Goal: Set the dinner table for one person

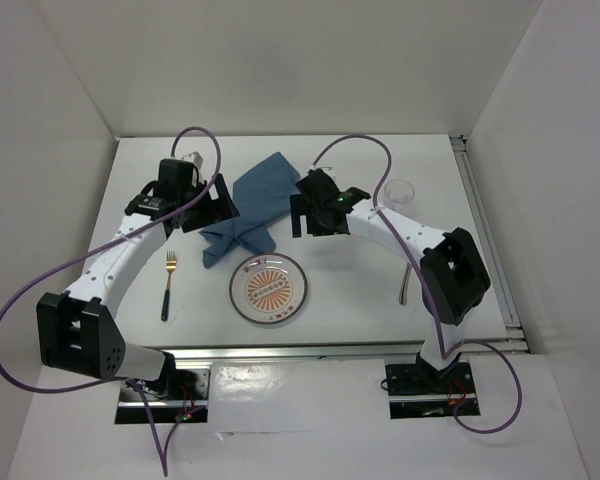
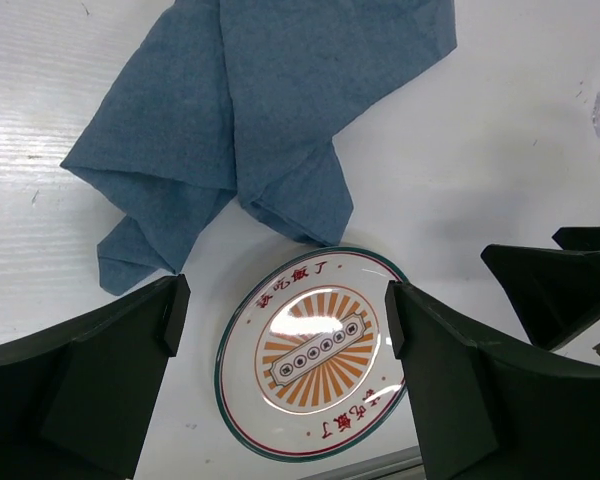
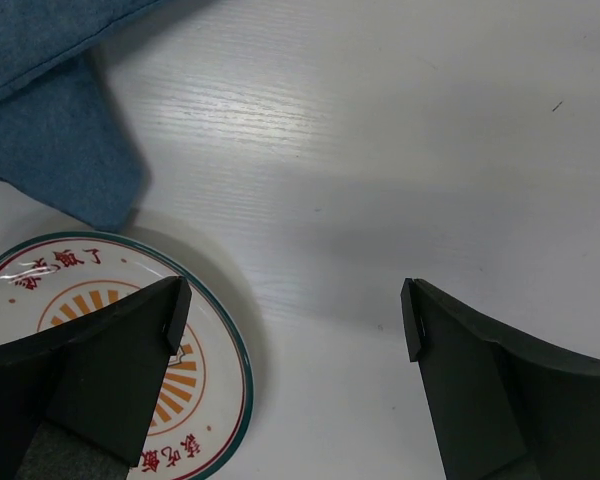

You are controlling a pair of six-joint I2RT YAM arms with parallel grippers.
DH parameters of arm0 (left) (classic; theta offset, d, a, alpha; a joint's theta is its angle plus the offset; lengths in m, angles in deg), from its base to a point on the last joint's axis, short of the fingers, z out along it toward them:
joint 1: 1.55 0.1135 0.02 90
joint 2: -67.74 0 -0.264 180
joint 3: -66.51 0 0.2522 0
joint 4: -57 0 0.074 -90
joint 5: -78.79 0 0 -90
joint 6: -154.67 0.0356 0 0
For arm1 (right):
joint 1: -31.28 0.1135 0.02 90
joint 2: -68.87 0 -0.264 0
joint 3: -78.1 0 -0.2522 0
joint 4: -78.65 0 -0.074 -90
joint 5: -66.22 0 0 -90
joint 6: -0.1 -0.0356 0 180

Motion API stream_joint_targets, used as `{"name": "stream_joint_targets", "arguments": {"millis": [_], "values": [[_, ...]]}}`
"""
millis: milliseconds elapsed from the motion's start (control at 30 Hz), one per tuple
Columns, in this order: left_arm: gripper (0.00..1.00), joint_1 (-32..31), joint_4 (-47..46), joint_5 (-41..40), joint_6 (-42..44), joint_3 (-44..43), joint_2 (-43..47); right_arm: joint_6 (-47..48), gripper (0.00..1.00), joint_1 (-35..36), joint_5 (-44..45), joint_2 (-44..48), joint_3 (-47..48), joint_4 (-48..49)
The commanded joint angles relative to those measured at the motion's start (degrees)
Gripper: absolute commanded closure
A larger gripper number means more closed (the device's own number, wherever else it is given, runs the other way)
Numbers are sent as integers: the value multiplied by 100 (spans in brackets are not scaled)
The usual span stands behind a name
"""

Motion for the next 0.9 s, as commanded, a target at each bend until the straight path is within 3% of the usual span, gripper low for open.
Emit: {"name": "stream_joint_targets", "arguments": {"millis": [0,267,367,533,867], "values": [[0,4,67,52,132,-224,-143,-24,0,57,29,-11,182,135],[2,4,67,-9,133,-224,-197,89,0,109,143,173,183,82],[8,4,-213,-71,133,-119,-328,90,0,346,502,594,-71,133],[18,5,-258,17,238,-521,-1039,336,0,347,354,1306,-758,829],[35,-346,-258,-545,63,-971,-1989,170,0,347,424,1122,-758,460]]}}
